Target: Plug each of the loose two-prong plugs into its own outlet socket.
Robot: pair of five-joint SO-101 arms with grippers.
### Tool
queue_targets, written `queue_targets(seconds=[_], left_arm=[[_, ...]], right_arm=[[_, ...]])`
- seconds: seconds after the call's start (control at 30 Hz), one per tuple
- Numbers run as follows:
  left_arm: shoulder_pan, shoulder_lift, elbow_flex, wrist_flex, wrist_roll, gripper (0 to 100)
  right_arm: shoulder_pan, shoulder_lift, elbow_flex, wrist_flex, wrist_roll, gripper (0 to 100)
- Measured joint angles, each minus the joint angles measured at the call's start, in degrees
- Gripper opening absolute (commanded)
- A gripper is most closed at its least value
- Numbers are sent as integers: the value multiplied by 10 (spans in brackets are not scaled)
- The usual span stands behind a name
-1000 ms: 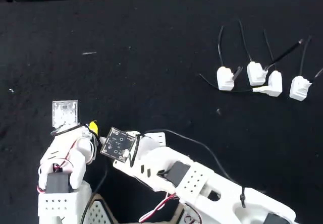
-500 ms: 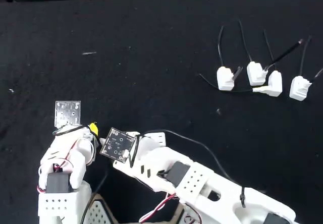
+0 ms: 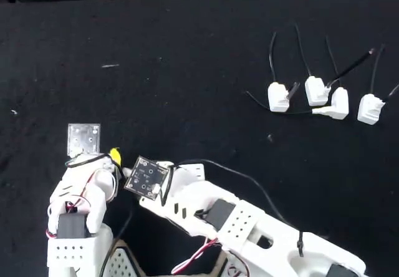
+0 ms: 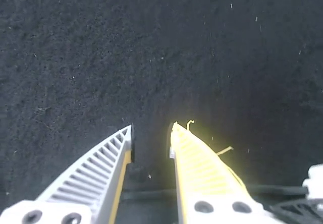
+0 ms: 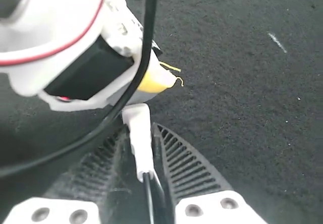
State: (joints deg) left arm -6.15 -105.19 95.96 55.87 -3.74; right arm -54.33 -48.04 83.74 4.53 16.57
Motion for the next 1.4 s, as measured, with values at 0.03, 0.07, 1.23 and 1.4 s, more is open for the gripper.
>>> queue_targets(seconds=[0.03, 0.07, 1.23, 1.4], left_arm=[[0, 1, 0, -8, 12, 135], [1, 1, 0, -11, 22, 134], [-21, 2, -55, -54, 89, 135], [-21, 2, -55, -54, 90, 137]], right_arm=[[1, -1, 0, 0, 0, 10], [1, -2, 0, 0, 0, 10], [2, -3, -74, 40, 0, 10], [2, -2, -89, 62, 0, 10]])
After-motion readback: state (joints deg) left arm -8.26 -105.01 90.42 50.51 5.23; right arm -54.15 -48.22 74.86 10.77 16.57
